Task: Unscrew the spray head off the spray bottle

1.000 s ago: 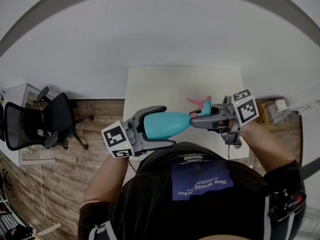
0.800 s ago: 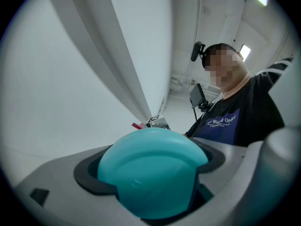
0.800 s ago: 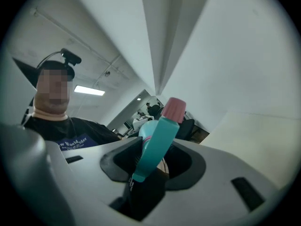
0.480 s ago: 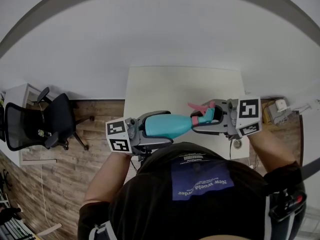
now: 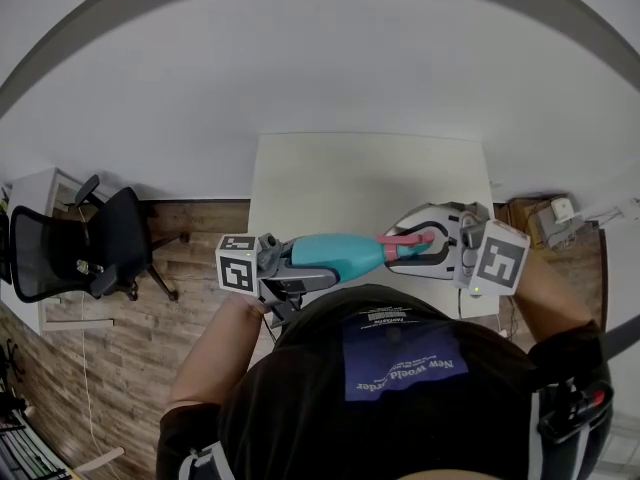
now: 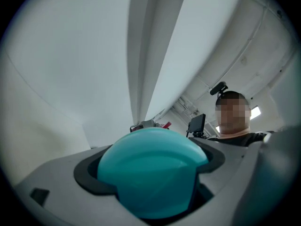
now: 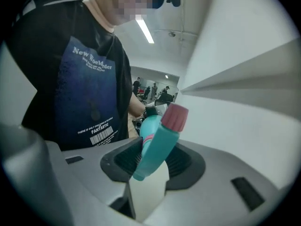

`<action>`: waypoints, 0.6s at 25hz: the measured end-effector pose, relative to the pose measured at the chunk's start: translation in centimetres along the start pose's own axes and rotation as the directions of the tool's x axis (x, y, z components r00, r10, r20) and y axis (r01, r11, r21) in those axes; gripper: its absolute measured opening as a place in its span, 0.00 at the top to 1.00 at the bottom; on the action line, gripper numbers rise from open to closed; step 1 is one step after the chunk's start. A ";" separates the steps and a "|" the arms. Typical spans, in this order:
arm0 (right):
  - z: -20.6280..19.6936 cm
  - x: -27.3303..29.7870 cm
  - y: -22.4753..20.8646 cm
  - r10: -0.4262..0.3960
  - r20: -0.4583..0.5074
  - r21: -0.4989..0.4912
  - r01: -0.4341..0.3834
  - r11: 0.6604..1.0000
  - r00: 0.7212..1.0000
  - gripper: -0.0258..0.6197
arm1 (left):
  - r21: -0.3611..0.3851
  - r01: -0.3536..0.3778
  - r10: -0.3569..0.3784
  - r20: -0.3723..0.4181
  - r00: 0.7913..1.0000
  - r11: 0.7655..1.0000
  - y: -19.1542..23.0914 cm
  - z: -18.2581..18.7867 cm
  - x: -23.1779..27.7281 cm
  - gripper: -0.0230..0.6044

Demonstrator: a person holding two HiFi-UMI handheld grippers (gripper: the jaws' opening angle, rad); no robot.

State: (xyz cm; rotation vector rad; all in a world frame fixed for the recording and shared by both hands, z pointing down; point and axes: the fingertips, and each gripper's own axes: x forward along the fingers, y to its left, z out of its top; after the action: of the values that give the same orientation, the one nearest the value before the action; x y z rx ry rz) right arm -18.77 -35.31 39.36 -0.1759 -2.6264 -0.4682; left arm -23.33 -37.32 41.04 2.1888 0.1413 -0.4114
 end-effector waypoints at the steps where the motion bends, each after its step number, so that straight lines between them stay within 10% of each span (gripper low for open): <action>1: 0.1 -0.1 0.1 -0.005 0.005 -0.036 0.006 0.999 1.000 0.75 | -0.015 0.006 -0.006 -0.001 1.000 1.000 0.0 -0.1 0.1 0.18; 15: 1.0 -0.2 0.1 -0.072 -0.075 -0.316 0.045 0.948 0.995 0.75 | -0.197 0.105 -0.094 0.064 0.994 0.975 0.2 -0.4 -2.1 0.18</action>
State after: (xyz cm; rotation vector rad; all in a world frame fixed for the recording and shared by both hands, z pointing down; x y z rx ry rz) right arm -19.04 -34.84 38.45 -0.1748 -2.4638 -0.8945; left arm -25.14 -37.01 42.17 1.9756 0.2526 -0.4909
